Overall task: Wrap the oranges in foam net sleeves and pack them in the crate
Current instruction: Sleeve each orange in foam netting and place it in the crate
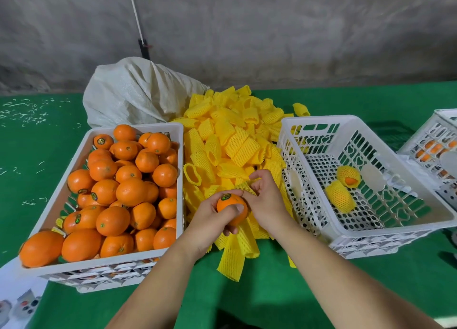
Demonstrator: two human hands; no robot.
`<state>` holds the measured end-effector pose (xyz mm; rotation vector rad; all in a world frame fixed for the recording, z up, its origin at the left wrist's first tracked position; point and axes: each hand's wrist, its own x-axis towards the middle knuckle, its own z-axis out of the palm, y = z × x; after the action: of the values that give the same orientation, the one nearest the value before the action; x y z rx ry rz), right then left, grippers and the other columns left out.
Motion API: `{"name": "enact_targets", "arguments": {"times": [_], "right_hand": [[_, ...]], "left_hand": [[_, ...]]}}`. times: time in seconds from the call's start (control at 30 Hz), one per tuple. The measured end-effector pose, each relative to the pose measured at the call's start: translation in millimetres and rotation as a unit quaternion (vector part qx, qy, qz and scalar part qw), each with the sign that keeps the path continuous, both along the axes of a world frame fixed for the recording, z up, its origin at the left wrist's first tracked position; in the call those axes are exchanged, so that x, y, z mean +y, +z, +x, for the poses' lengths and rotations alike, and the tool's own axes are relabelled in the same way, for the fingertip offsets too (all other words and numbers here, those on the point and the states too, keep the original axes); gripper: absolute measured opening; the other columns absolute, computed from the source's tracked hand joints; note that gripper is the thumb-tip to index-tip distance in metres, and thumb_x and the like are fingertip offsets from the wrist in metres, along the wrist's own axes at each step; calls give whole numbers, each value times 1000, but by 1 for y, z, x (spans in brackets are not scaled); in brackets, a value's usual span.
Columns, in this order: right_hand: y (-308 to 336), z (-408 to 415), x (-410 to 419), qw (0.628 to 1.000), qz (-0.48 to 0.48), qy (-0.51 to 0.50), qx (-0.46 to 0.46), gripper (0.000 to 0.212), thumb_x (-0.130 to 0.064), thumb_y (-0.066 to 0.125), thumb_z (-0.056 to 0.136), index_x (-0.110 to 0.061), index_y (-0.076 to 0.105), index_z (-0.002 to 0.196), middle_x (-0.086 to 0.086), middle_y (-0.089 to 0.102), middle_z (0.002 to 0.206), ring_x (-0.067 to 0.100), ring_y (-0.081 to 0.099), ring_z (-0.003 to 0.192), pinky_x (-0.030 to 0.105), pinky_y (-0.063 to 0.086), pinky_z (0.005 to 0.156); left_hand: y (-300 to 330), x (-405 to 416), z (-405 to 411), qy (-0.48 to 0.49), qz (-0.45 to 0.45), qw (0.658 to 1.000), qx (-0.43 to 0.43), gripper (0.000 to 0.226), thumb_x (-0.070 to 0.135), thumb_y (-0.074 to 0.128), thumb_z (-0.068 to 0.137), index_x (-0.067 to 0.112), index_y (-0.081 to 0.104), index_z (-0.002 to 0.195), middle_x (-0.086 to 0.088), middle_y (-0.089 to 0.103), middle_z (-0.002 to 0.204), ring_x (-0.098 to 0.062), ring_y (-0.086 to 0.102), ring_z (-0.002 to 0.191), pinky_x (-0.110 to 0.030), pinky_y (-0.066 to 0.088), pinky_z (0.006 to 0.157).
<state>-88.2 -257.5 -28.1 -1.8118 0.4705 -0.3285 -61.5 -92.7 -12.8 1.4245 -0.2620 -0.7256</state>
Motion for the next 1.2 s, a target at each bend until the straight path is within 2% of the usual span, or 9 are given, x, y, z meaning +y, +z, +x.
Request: {"name": "enact_targets", "arguments": {"times": [0.17,0.3,0.37,0.43,0.63,0.77,0.9,1.07,1.2], "right_hand": [[8,-5,-14,999,-16,33,11,18,-12,75,94,-27,71,105,-9,67,103,7,63,97,16,44,72],[13,-8,-3,983,-165,70,-24,17,-8,73,94,-21,74,106,-6,59,103,-4,55,86,6,39,73],[14,-10,8,969,-220,98,-58,16,-8,73,94,-16,75,108,-4,58,106,-1,54,86,7,39,76],[14,-12,15,957,-253,114,-79,20,-5,70,95,-16,74,112,-4,53,113,6,53,95,9,40,78],[10,-19,24,943,-284,128,-115,36,0,66,96,-15,64,129,-1,54,123,11,53,114,23,47,94],[7,-17,33,951,-267,89,-125,34,-1,67,94,-11,63,126,-6,50,118,1,48,106,16,43,90],[4,-20,40,924,-315,93,-195,23,-4,68,93,-8,68,116,5,59,113,21,61,103,30,54,87],[1,-20,31,912,-359,71,-184,37,-22,73,84,-24,60,119,0,43,114,22,48,108,31,50,85],[8,-16,23,936,-309,15,-166,39,-38,72,80,-35,55,114,-4,32,123,23,37,118,20,37,98]], "left_hand": [[-4,5,10,28,83,995,-42,44,42,82,83,35,68,123,-3,68,99,-19,67,63,-24,51,54],[-14,-4,12,72,134,980,-127,45,29,80,93,32,54,129,0,68,105,-15,68,86,-22,55,68],[-18,-12,9,107,121,976,-144,48,23,75,97,30,42,131,-4,64,106,-10,66,83,-20,54,65],[-18,-17,8,168,93,977,-96,46,18,68,101,30,33,128,-8,58,102,-10,60,75,-22,51,60],[-11,-19,14,221,-71,967,109,55,15,54,107,31,34,155,-15,67,130,-31,69,113,-43,59,90],[-5,-23,10,221,-168,942,189,55,9,46,108,16,32,160,-22,65,136,-36,66,125,-50,51,110],[5,-22,5,175,-173,943,223,30,23,43,109,12,55,135,-20,58,123,-33,59,122,-57,37,122],[11,-21,2,142,-165,952,216,43,28,48,109,2,54,142,-28,62,131,-41,58,134,-53,41,120],[5,-18,6,146,-127,969,153,2,16,55,105,15,55,103,-5,63,87,-16,63,77,-33,57,72]]}}
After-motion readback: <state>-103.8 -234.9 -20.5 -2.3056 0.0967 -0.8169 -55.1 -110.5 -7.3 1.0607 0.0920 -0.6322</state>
